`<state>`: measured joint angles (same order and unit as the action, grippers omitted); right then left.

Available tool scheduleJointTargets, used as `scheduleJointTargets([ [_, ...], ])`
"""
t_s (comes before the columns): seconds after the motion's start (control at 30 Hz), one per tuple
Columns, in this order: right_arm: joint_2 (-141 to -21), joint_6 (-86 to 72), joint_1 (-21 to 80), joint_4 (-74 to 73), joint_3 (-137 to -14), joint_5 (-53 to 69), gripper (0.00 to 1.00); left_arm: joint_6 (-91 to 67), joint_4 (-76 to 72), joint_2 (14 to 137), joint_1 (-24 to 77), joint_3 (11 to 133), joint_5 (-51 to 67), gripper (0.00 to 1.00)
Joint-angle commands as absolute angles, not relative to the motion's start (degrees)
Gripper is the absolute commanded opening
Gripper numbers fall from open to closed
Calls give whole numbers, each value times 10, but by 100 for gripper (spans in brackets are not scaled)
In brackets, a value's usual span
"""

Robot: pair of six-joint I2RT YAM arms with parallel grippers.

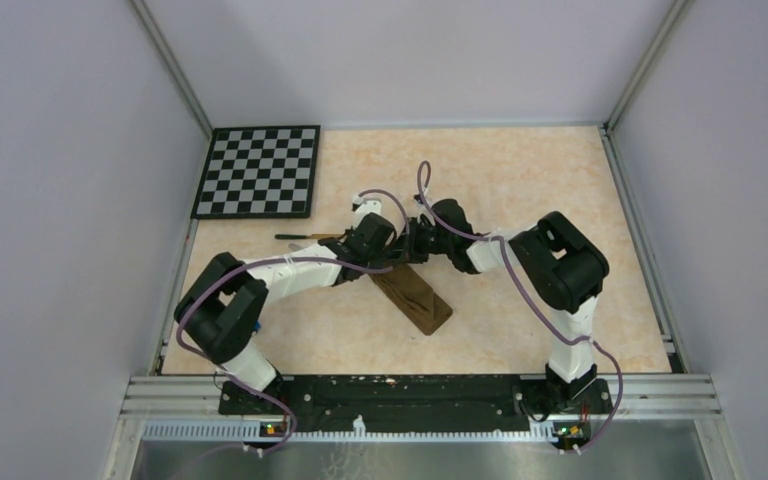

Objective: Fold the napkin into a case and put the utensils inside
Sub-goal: Stuff the top corner of the smaller-rectangle-folded napkin into the folded napkin.

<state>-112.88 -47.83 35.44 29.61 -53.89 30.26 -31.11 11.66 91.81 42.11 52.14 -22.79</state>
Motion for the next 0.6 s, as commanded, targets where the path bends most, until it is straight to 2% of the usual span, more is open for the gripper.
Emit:
scheduleJointTargets([
  [0.0,-1103,-479,350,322,-541,311,0,-302,116,937,428,544,-233,27],
  [0.37,-1106,-479,351,320,-544,313,0,-293,110,961,432,552,-230,34],
  [0.43,-1106,-478,351,318,-545,313,0,-292,114,967,433,557,-231,30],
  [0.57,-1107,-466,354,305,-552,313,0,-287,110,956,433,556,-248,14],
])
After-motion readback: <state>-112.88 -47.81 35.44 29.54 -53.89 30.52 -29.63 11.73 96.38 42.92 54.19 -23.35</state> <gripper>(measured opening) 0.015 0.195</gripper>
